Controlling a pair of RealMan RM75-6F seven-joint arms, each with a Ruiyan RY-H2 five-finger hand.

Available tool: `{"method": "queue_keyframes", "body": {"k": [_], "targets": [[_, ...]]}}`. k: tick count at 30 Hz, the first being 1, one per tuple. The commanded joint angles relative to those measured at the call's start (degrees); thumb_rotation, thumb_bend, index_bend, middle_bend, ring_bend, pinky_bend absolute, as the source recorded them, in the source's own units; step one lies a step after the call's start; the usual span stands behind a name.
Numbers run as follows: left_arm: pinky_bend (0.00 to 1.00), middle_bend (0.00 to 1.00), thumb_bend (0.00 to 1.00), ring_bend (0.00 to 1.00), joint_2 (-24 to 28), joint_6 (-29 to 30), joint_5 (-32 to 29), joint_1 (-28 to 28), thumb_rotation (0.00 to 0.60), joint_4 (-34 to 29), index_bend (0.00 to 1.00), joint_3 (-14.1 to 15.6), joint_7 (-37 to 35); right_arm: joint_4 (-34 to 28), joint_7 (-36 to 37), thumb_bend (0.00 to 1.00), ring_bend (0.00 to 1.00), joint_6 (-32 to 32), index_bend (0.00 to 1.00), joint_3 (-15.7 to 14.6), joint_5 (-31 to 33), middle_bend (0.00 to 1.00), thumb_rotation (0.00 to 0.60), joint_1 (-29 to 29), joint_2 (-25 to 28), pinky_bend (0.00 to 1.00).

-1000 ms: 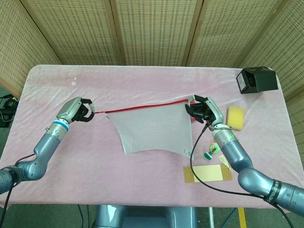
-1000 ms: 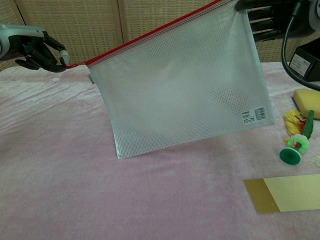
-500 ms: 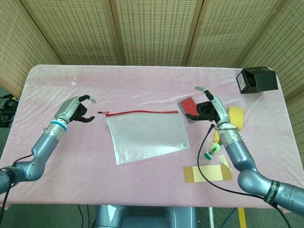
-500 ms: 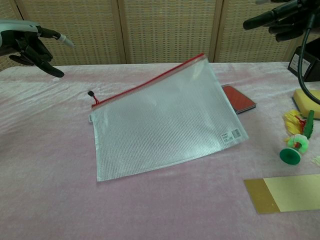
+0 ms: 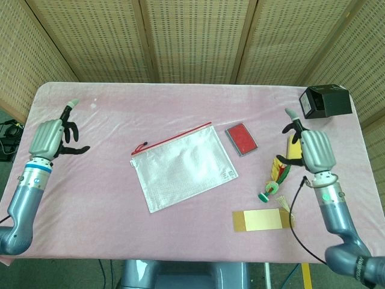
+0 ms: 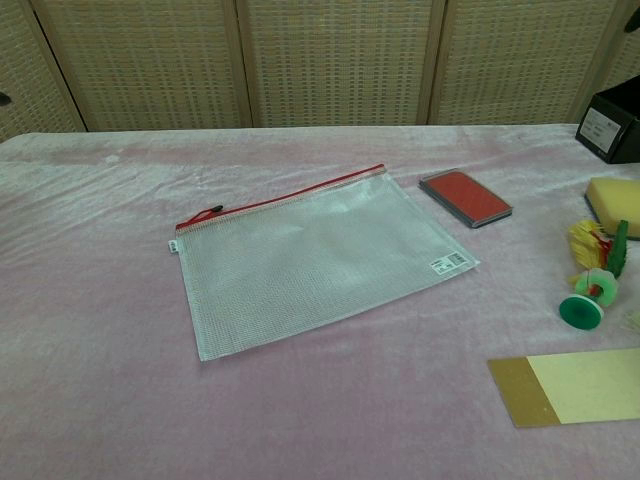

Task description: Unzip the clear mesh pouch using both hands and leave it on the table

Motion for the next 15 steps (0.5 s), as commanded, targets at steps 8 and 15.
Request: {"method": "queue_keyframes", "body": {"k": [8, 15], "targets": [[0.00, 0.00, 0.00, 0.00, 3.66, 21.14, 11.31, 16.40, 0.600, -10.32, 0.00, 9.43, 9.62, 3.72, -3.31, 0.00, 0.00, 13.59, 0.00, -10.17, -12.28, 0.00, 0.600, -14.24, 3.11, 0.00], [0.00, 0.00, 0.00, 0.00, 1.92, 25.71, 17.35, 22.07, 0.600, -8.70, 0.00, 13.30, 7.17, 5.70, -3.28, 0.00, 0.00, 17.91, 0.00, -11.24, -15.63, 0.00, 0.600, -18.41, 2.64, 0.00]]}}
